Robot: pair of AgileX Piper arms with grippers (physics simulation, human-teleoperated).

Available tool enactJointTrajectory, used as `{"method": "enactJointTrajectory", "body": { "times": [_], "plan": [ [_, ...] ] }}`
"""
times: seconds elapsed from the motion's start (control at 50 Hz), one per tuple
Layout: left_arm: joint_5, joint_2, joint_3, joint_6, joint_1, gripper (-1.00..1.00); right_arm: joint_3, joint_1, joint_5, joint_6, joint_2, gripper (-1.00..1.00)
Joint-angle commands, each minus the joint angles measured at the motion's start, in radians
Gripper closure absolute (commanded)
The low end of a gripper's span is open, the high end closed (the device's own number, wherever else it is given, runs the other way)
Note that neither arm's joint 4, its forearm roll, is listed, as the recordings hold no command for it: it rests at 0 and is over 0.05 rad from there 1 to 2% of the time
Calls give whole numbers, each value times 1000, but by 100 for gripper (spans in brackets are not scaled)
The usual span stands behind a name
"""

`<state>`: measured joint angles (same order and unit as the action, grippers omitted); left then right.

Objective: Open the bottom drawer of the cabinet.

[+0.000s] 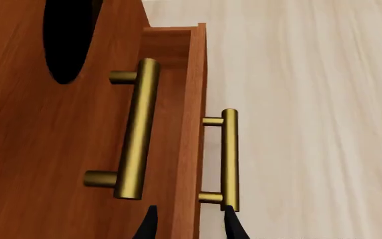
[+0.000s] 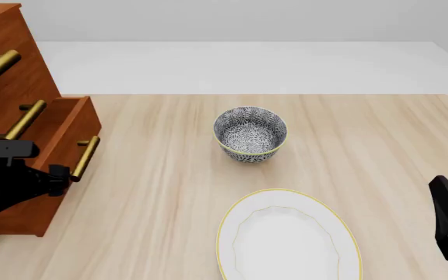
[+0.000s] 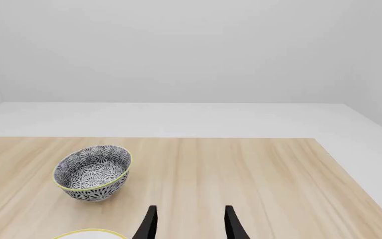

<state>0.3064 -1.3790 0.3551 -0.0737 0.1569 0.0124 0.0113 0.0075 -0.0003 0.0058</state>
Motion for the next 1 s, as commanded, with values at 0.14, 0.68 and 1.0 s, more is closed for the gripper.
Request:
{"method": "enactJointTrajectory", "body": {
  "times": [0.14, 0.68, 1.0],
  "plan": [
    [-47, -108, 22, -9, -68, -100, 0, 0, 0, 0, 0, -100],
    [-94, -112, 47, 14, -147, -100, 0, 0, 0, 0, 0, -100],
    [-112, -125, 59, 39, -224, -100, 0, 0, 0, 0, 0, -100]
  ]
}}
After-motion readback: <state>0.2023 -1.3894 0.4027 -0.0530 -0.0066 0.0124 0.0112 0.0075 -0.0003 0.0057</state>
